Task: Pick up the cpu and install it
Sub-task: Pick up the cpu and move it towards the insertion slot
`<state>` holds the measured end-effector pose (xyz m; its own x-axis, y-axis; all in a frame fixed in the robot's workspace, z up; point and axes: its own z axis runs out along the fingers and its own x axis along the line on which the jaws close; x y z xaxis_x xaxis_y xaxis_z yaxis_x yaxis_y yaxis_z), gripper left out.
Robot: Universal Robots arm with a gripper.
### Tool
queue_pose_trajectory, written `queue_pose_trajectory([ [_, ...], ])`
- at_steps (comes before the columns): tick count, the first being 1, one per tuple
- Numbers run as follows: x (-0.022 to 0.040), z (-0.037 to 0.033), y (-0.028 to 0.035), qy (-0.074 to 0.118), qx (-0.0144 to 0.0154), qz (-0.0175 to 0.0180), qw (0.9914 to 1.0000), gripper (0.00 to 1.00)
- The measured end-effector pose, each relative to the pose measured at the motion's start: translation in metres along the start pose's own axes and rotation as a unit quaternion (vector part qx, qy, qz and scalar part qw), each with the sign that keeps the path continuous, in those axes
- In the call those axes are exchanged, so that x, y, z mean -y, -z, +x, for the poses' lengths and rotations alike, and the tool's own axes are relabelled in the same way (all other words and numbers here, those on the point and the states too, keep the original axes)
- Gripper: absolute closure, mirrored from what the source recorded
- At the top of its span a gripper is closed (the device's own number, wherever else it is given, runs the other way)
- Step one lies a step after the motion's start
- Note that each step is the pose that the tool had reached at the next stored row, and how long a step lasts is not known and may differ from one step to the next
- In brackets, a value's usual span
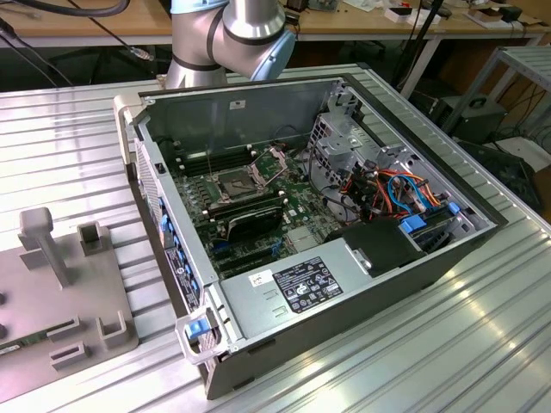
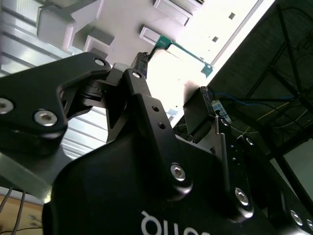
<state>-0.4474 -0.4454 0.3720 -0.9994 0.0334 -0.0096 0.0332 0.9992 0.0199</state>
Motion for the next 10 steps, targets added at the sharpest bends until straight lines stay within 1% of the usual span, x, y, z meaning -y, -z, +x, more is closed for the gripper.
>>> queue_pose_trajectory([
  [10, -0.0001, -0.0026, -0.0001, 0.0, 0.0, 0.0, 1.0, 0.45],
])
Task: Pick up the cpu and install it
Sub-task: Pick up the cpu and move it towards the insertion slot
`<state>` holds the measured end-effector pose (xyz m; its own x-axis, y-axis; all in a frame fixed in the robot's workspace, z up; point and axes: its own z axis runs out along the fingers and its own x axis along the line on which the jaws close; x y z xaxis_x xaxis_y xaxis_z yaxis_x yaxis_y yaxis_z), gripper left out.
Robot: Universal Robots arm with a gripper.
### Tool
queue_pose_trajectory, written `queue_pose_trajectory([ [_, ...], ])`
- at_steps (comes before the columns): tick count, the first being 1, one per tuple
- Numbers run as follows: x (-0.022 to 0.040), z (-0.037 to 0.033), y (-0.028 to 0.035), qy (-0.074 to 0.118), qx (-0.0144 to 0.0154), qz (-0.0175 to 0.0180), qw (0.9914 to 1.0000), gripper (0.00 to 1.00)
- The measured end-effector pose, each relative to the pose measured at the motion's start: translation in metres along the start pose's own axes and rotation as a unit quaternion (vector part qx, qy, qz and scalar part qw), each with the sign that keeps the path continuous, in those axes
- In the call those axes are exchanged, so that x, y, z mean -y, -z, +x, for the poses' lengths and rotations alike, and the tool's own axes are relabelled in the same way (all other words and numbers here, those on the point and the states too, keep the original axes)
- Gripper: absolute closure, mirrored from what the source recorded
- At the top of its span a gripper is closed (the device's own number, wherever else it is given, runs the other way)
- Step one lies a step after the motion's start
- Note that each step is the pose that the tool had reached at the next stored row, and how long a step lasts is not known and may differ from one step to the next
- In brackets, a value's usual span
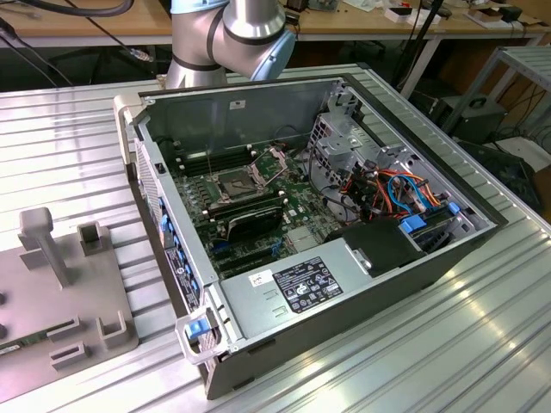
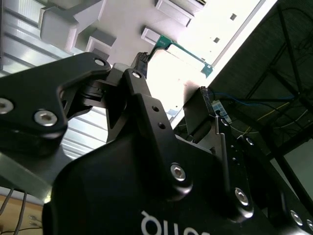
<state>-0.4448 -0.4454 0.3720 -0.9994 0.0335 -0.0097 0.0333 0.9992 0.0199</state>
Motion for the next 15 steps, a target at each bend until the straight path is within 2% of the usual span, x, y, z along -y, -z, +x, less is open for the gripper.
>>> queue_pose_trajectory([
  [15, -0.0002, -0.0065, -0.0001, 0.0, 0.0, 0.0, 1.0, 0.45],
])
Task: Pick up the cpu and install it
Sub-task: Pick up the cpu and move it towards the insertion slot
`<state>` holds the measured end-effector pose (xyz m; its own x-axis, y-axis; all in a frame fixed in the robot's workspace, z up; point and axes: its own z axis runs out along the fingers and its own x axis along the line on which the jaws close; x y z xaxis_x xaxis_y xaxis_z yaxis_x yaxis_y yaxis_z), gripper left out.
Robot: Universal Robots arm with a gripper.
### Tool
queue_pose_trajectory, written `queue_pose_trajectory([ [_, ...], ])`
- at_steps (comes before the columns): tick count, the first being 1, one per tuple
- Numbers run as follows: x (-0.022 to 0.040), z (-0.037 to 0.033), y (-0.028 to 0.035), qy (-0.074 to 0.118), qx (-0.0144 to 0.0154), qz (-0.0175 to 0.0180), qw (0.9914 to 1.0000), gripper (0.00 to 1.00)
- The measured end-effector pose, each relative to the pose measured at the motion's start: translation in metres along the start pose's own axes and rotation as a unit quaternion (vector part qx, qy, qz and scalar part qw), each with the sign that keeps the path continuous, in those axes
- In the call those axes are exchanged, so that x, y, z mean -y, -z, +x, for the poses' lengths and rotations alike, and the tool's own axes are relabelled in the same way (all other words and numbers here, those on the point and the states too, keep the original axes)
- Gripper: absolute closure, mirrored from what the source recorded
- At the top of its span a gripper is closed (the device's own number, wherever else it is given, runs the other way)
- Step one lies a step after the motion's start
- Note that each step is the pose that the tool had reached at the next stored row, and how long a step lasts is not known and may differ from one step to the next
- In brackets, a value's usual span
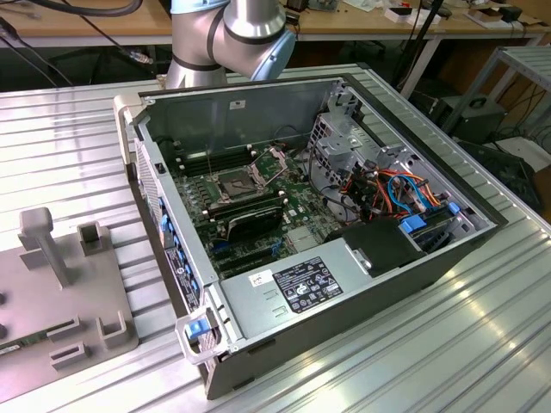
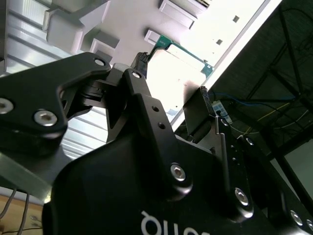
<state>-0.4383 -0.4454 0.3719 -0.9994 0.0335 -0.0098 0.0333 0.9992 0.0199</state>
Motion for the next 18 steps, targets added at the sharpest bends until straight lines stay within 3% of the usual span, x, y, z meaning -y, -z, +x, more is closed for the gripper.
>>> queue_pose_trajectory([
  [18, -0.0001, -0.0039, 0.0, 0.0, 0.0, 0.0, 1.0, 0.45],
])
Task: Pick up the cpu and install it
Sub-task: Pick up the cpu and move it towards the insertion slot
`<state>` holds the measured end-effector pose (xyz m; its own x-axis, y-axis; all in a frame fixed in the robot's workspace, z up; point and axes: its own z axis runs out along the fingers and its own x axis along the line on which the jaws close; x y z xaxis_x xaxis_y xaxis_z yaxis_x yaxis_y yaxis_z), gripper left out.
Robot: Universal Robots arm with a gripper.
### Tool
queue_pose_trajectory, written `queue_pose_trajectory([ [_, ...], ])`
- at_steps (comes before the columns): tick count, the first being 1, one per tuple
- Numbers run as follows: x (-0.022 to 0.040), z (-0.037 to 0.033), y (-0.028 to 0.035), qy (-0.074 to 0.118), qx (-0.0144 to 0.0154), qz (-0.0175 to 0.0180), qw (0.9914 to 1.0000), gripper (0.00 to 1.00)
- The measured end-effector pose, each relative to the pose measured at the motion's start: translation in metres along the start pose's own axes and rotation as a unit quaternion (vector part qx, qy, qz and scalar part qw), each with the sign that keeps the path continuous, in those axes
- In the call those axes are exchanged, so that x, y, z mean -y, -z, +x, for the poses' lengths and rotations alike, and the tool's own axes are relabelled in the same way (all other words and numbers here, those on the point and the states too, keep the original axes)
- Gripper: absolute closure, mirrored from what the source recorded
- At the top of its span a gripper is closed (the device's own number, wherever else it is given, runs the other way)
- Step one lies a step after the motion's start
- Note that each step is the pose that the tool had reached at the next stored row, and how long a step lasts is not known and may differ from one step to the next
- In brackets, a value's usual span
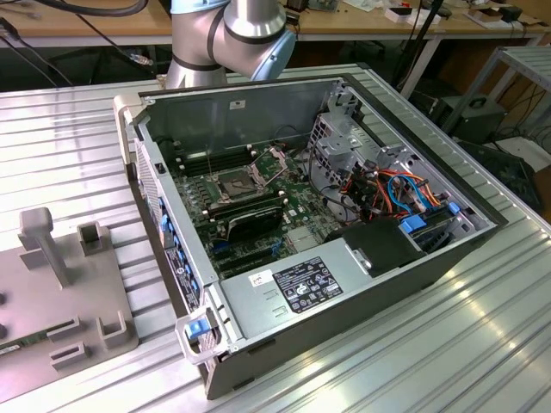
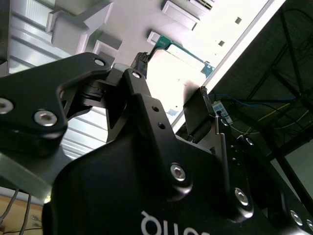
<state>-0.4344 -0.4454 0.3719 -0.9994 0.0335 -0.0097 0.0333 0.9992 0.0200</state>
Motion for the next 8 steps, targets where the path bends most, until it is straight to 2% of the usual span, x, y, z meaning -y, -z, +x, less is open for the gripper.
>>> queue_pose_trajectory([
  [8, -0.0001, -0.0025, 0.0, 0.0, 0.0, 0.0, 1.0, 0.45],
])
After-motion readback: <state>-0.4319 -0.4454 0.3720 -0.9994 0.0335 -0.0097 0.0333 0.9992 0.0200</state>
